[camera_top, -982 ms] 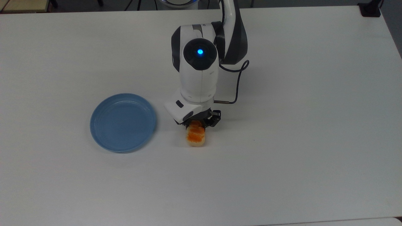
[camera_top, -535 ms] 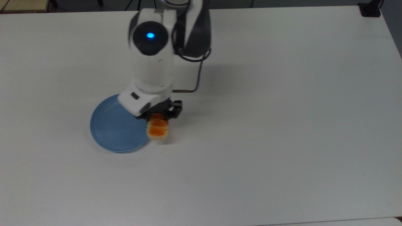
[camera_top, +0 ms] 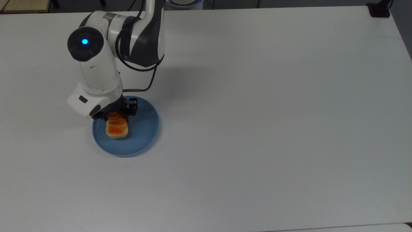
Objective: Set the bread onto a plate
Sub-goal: 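Open the gripper to release the roll and raise it away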
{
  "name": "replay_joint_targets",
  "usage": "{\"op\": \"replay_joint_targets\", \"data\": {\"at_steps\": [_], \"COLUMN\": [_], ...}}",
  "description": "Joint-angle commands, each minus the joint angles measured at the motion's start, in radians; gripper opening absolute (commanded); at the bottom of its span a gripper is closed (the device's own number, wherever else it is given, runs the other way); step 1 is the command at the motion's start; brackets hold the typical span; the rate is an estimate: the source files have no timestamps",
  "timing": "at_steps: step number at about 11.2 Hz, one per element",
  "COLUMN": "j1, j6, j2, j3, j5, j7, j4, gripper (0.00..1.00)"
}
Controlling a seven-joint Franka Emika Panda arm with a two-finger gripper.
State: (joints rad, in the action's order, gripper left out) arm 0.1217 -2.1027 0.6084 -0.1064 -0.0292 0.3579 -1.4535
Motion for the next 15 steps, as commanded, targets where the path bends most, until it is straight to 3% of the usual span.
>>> {"op": "replay_joint_targets", "data": {"at_steps": [1,2,3,6,8,10,15], "j1": [-0.014,-0.014,-0.013,-0.020,-0.066,-0.129,-0.221], "j6": [-0.006,-0.006,-0.005,0.010,0.090,0.173,0.473], "j2": [-0.013,-0.013,-0.016,-0.079,-0.143,-0.234,-0.499], "j3": [0.004,0.004,0.004,0.011,0.013,0.013,0.005], "j5": [-0.008,-0.008,-0.009,-0.011,-0.003,-0.009,0.000], "j7": [0.010,0.007,0.012,-0.002,-0.055,-0.228,-0.487], "j4": [-0.016,-0.016,-0.015,-0.011,-0.011,-0.018,-0.057], "gripper": [0.59,0.90,1.00,1.00,1.00,1.00,1.00]}}
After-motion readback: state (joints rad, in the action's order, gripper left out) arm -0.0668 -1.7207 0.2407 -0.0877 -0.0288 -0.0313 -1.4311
